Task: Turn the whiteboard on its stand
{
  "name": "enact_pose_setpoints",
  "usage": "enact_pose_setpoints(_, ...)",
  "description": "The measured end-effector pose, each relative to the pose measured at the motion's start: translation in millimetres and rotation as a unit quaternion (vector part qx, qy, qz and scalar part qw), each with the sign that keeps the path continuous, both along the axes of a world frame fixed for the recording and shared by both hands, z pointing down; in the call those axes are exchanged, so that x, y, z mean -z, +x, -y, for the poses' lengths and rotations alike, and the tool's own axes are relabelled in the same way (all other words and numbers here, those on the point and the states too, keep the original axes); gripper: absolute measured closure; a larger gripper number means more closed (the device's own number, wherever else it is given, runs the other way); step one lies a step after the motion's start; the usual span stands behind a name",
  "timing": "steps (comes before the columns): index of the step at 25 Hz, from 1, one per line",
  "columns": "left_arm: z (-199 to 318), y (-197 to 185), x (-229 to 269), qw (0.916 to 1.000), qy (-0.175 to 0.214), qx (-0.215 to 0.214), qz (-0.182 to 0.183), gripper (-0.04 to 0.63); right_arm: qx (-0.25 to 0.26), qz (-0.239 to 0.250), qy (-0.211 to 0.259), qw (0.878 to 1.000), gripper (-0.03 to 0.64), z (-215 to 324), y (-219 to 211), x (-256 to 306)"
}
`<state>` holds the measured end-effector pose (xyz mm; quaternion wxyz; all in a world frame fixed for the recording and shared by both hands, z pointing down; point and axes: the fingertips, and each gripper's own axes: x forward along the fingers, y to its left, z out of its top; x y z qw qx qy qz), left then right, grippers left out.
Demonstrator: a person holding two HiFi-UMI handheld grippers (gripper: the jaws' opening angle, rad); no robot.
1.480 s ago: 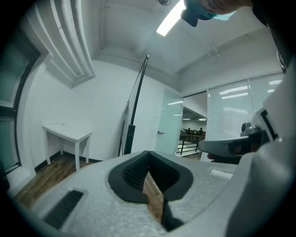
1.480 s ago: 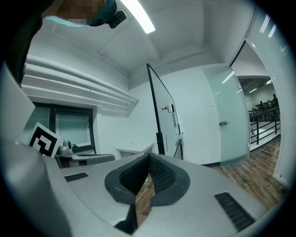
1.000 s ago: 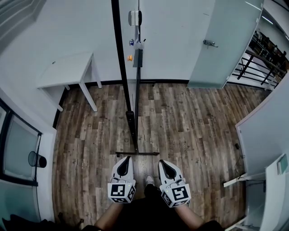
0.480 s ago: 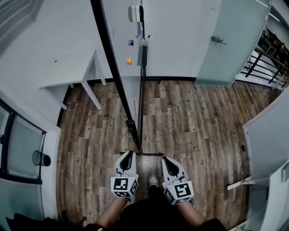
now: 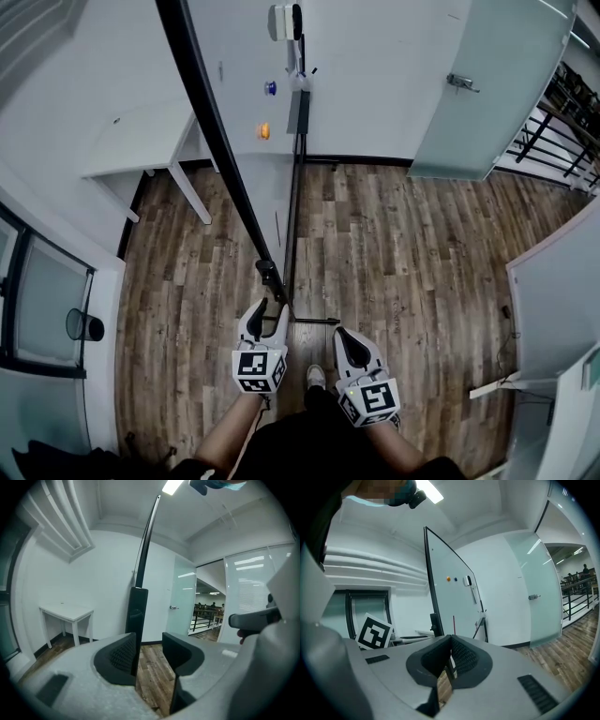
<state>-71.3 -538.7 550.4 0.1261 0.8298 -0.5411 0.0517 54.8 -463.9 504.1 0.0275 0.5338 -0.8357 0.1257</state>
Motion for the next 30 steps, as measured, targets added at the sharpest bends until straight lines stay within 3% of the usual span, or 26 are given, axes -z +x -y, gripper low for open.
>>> enact_pose_setpoints(9, 41, -3, -25, 0.9995, -0.026, 0.011, 0.015, 0.382, -0.002, -0.002, -0.012, 1.0, 0.606, 23, 11, -9)
enact_pose_setpoints(30, 84, -5, -41, 0.9974, -0.041, 0.058, 0.014, 0.377, 0.002, -0.001, -0.024, 1.0, 0.606, 50, 30, -18)
